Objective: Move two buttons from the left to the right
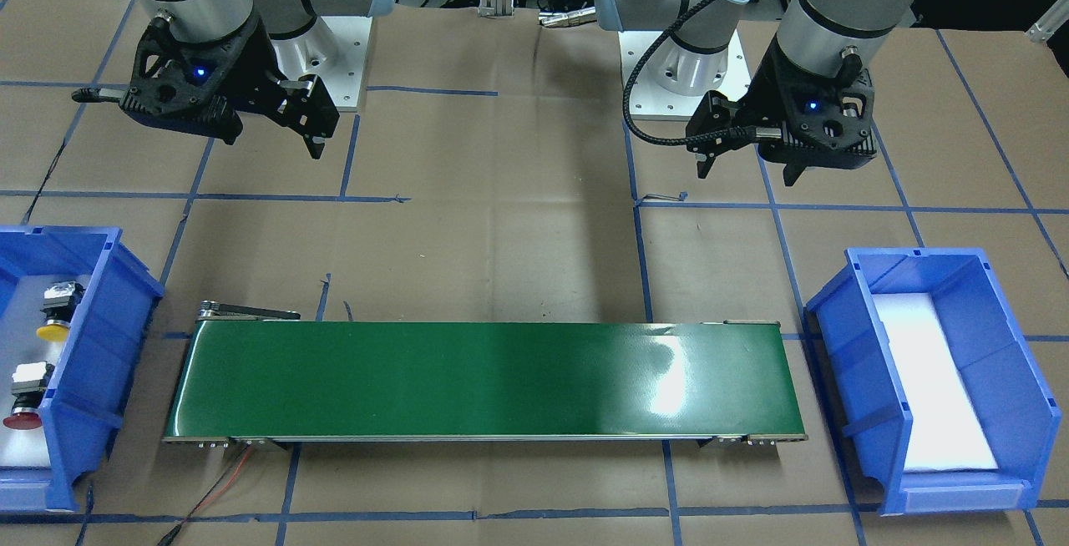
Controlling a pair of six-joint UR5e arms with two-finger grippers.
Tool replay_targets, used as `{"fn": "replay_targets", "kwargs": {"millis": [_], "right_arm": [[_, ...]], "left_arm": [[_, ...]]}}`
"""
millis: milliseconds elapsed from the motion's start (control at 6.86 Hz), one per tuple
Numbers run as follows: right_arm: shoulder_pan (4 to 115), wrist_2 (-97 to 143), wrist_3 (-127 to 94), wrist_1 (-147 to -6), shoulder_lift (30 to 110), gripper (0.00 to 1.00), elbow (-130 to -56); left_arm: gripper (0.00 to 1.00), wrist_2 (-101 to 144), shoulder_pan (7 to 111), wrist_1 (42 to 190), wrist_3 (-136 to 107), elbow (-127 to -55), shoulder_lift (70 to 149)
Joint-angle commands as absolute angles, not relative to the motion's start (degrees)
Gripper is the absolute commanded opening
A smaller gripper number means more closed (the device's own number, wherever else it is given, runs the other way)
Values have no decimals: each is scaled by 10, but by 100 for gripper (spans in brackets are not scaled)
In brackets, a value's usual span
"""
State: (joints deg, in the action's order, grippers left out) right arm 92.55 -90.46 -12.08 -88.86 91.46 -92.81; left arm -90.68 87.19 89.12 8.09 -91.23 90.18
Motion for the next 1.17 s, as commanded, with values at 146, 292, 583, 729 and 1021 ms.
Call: {"fn": "replay_targets", "kwargs": {"millis": [146, 292, 583, 729, 1021], "right_arm": [[925, -905, -120, -890, 913, 100, -928], [925, -905, -120, -889, 913, 100, -928], [925, -905, -120, -893, 913, 100, -928], [925, -905, -120, -894, 913, 100, -928], [925, -905, -120, -896, 912, 100, -928]], "left_arm": [[100, -907, 872, 891, 81, -911, 902], [100, -906, 872, 891, 81, -911, 902], [100, -907, 872, 891, 81, -911, 902], [100, -907, 872, 891, 81, -912, 902], [100, -907, 872, 891, 81, -911, 902]]}}
